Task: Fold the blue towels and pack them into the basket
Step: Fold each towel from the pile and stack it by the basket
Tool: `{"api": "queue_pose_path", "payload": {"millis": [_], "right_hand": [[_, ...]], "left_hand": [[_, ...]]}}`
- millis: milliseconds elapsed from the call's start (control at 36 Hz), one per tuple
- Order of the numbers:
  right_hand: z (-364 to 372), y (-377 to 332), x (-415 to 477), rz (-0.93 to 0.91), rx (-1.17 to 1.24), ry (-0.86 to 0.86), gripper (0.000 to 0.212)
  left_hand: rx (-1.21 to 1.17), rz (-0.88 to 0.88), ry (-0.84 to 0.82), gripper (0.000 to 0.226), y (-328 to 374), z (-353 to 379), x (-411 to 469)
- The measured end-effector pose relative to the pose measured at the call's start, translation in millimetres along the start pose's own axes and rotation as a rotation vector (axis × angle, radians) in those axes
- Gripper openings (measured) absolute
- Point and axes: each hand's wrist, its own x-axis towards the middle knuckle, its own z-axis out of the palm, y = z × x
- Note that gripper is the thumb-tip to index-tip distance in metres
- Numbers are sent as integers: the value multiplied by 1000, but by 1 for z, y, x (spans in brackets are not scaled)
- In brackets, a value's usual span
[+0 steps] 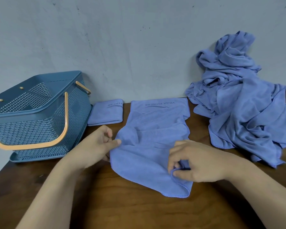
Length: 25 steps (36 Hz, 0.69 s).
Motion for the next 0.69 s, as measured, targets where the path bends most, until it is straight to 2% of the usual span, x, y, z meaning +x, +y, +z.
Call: {"api": "queue_pose_path", "payload": {"millis": [83,167,222,250,306,389,472,528,611,694], "right_hand": [[-11,7,-4,43,268,103,8],[-17,19,-6,95,581,295,14],[-18,26,-5,143,672,426,19],[-17,29,-4,169,687,480,20],[-14,35,-1,223,726,560,18],[-8,46,2,312,730,638,12],[-4,55,4,404,677,684,11],[-3,58,4,449,662,697,12],[-1,61,4,490,614,695,13],[0,62,4,501,596,695,13]], "left_hand": [[-71,56,-23,30,9,3,-3],[-207,94,-91,17,15,2,-7],[-276,112,-166,9,14,0,-9],[-277,124,-206,18,12,-2,-9],[-174,153,-288,35,7,-2,-10],[125,196,-342,63,2,5,-11],[393,240,-303,71,0,12,-7],[438,260,-298,65,-2,13,-5],[364,260,-297,39,-6,15,-4],[340,294,-187,20,-2,20,-4]]}}
